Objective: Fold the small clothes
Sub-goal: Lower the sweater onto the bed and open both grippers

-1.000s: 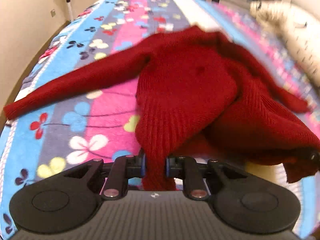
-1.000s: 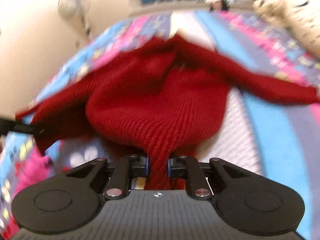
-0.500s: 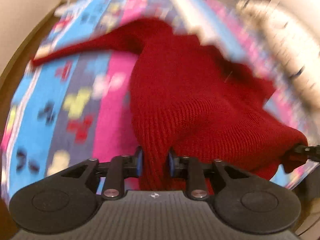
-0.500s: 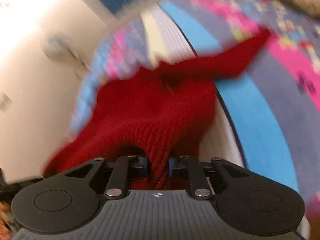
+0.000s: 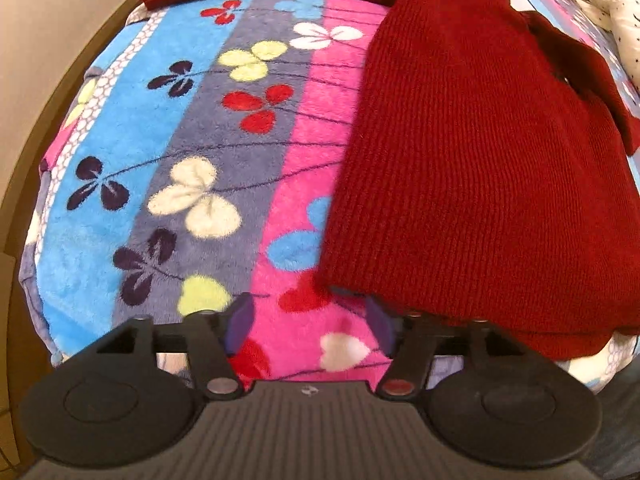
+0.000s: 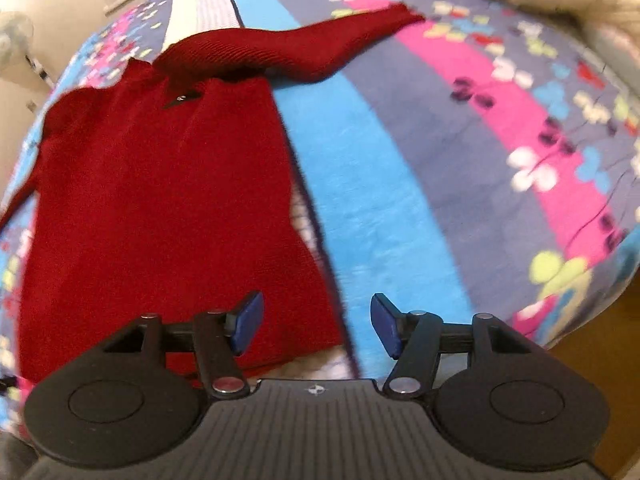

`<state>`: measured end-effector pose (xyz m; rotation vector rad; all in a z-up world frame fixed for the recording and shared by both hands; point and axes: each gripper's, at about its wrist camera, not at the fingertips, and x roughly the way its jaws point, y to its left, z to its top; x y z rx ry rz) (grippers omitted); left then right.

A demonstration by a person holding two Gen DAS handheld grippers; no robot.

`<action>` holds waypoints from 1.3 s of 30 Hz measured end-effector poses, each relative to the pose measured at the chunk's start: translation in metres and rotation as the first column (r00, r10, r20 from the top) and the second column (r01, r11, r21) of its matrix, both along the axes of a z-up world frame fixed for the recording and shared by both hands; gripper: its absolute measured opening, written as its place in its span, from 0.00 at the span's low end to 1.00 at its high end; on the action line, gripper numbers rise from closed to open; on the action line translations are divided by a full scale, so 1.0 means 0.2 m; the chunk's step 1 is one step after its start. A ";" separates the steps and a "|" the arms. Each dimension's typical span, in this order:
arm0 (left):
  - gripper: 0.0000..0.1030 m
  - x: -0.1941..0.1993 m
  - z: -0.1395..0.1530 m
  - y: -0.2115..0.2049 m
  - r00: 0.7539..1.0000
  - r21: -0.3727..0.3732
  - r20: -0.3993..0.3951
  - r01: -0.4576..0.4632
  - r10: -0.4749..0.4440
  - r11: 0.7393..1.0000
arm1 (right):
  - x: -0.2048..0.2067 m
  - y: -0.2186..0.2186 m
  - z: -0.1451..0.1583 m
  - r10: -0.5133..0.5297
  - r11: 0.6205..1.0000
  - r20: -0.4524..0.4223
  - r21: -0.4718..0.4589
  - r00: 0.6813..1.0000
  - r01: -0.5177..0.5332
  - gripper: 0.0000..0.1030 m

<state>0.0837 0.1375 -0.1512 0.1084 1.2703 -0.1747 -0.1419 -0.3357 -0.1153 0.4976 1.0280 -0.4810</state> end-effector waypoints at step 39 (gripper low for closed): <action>0.80 0.24 -0.21 -0.17 0.987 0.181 0.136 -0.112 0.088 0.977 | 0.41 -0.13 -0.05 0.013 1.000 0.179 -0.022 0.984 -0.009 0.81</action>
